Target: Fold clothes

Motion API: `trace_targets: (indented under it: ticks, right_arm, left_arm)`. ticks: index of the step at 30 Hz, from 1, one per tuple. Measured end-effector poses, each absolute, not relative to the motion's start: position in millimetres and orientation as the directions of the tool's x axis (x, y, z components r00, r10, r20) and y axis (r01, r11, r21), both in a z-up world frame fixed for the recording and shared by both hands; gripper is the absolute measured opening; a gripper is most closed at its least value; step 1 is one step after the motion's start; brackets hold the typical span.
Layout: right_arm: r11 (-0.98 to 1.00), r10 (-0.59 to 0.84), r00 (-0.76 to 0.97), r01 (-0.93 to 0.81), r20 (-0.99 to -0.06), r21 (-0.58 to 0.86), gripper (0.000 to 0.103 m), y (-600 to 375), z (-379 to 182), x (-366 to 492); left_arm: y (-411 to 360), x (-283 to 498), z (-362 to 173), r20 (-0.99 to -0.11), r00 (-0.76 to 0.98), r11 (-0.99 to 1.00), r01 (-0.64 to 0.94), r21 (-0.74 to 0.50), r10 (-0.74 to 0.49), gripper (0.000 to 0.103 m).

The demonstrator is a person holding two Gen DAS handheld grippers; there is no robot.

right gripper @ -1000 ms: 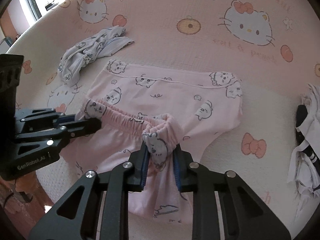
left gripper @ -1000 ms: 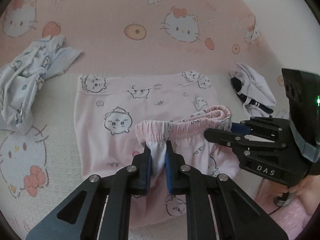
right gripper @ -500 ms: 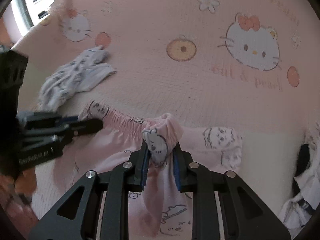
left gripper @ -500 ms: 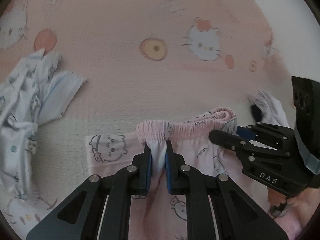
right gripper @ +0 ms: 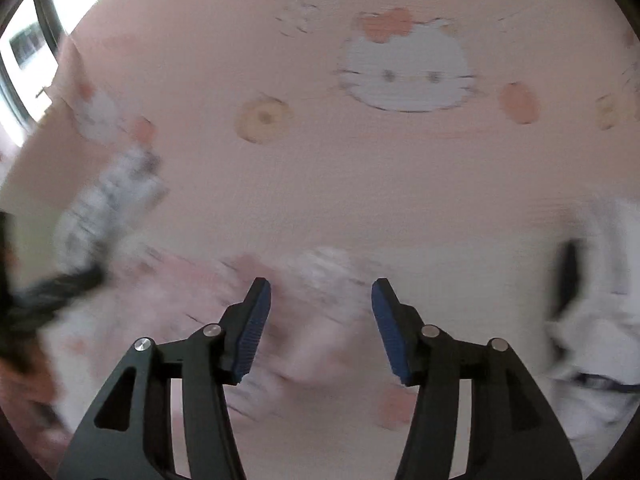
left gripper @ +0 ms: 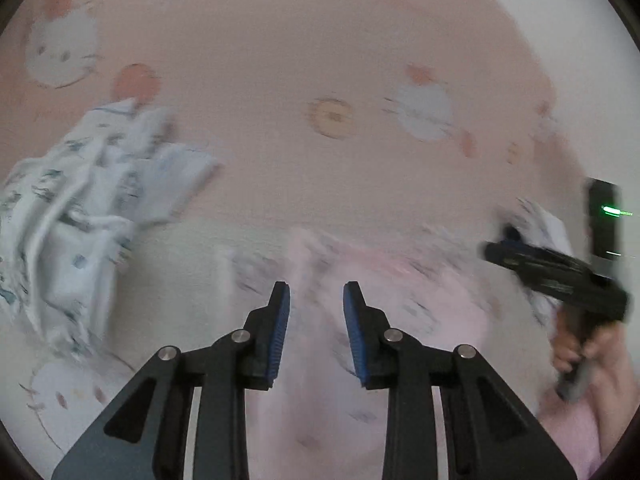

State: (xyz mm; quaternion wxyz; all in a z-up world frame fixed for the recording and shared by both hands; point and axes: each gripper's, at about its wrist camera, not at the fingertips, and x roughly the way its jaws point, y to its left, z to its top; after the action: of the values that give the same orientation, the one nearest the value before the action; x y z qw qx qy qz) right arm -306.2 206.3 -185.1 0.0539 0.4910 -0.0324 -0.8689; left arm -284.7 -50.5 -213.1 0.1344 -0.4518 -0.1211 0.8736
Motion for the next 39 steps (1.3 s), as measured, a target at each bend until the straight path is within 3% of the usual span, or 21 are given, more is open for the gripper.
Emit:
trace_targets:
  ticks: [2, 5, 9, 15, 23, 26, 29, 32, 36, 39]
  right_arm:
    - [-0.997, -0.06, -0.482, 0.071, -0.874, 0.03, 0.054, 207.2, -193.8, -298.3]
    - [-0.992, -0.076, -0.48, 0.125, -0.874, 0.018, 0.053, 197.5, -195.7, -295.8]
    - [-0.979, -0.117, -0.482, 0.203, -0.868, 0.019, 0.053, 182.7, -196.3, -294.0]
    - [-0.961, -0.068, -0.505, 0.264, -0.86, -0.079, 0.053, 172.0, -205.9, -315.9]
    - [-0.904, -0.062, -0.313, 0.419, -0.948, -0.08, 0.05, 159.6, -228.8, -313.7]
    - [-0.903, -0.03, -0.279, 0.42, -0.96, -0.094, 0.051, 170.7, -228.1, -300.3]
    - [-0.875, 0.105, -0.255, 0.436, -0.961, -0.211, 0.056, 188.8, -234.5, -282.0]
    - [-0.909, 0.118, -0.24, 0.365, -0.964, -0.202, 0.056, 218.0, -226.9, -269.0]
    - [-0.963, -0.084, -0.393, 0.267, -0.916, -0.027, 0.057, 224.2, -187.9, -269.4]
    - [-0.931, -0.252, -0.376, 0.345, -0.892, 0.118, 0.057, 204.5, -181.0, -275.2]
  left_arm:
    - [-25.8, -280.5, -215.3, -0.767, -0.518, -0.925, -0.191, -0.327, 0.378, 0.03]
    - [13.5, -281.8, -230.1, -0.794, -0.455, -0.913, -0.263, -0.313, 0.403, 0.03]
    - [17.1, -293.2, -260.7, -0.856, -0.407, -0.946, -0.191, -0.261, 0.318, 0.029]
    - [-2.3, -296.4, -265.4, -0.819, -0.388, -0.905, -0.222, -0.362, 0.423, 0.024]
    - [-5.8, -308.3, -266.0, -0.823, -0.366, -0.899, -0.232, -0.372, 0.435, 0.024]
    - [-6.6, -310.2, -266.9, -0.82, -0.366, -0.897, -0.222, -0.382, 0.44, 0.024]
    - [-7.2, -309.2, -267.2, -0.822, -0.369, -0.9, -0.224, -0.374, 0.434, 0.024]
    - [-6.0, -309.3, -266.9, -0.823, -0.371, -0.901, -0.226, -0.369, 0.43, 0.024]
    - [-7.0, -310.4, -265.4, -0.815, -0.371, -0.895, -0.218, -0.389, 0.445, 0.024]
    - [-8.0, -311.1, -265.2, -0.813, -0.369, -0.892, -0.213, -0.398, 0.451, 0.025]
